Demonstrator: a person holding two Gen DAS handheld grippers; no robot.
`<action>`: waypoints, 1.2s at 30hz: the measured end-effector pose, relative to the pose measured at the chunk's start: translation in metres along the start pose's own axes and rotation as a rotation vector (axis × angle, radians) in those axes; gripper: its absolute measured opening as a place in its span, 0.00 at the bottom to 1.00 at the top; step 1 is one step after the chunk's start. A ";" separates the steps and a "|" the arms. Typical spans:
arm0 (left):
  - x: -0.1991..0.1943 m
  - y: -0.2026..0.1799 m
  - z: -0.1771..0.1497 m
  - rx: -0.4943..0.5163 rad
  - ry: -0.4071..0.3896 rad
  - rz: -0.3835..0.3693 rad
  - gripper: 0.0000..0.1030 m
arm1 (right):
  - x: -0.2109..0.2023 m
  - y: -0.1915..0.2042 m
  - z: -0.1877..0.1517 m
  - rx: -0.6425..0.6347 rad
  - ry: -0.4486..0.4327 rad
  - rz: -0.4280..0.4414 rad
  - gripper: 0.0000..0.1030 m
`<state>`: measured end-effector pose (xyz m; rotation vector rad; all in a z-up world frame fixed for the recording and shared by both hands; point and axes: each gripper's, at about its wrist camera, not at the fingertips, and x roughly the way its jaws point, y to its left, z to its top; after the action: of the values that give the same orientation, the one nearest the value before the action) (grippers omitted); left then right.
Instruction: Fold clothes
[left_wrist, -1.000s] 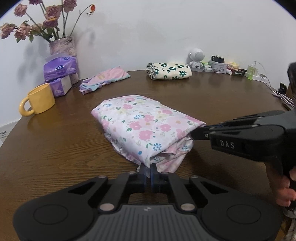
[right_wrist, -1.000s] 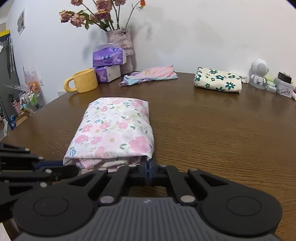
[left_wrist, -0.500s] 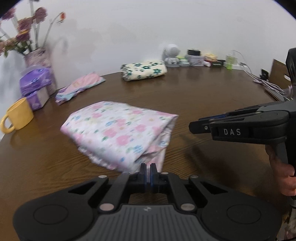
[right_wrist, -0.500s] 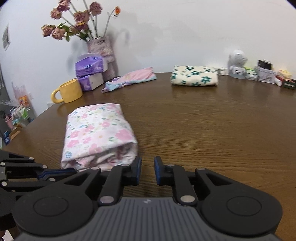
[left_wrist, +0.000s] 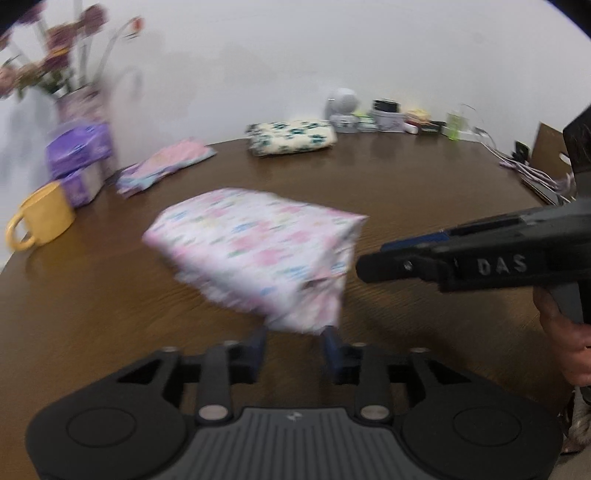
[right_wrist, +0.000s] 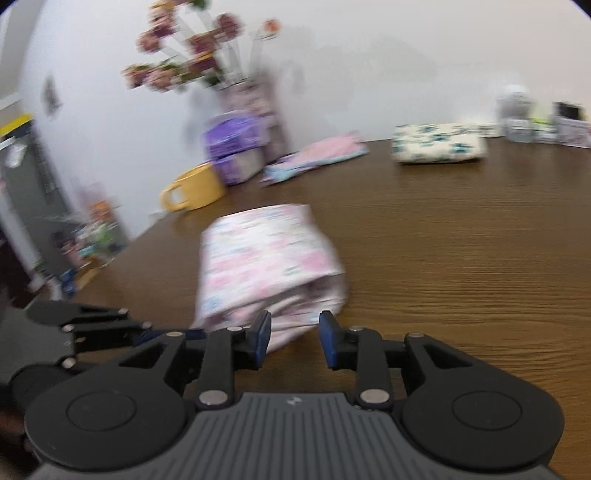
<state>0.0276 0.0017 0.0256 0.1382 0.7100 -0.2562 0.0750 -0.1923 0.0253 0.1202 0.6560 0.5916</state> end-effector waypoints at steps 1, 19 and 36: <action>-0.004 0.007 -0.003 -0.014 -0.006 0.014 0.45 | 0.003 0.008 0.000 -0.017 0.011 0.024 0.28; -0.005 0.104 0.008 -0.093 -0.050 -0.037 0.54 | 0.037 0.075 -0.009 -0.076 -0.003 -0.096 0.02; 0.018 0.076 0.030 0.051 -0.084 -0.160 0.47 | 0.000 0.011 -0.009 0.008 -0.036 -0.215 0.01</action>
<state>0.0804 0.0646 0.0396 0.1185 0.6316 -0.4313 0.0639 -0.1837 0.0216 0.0668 0.6278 0.3790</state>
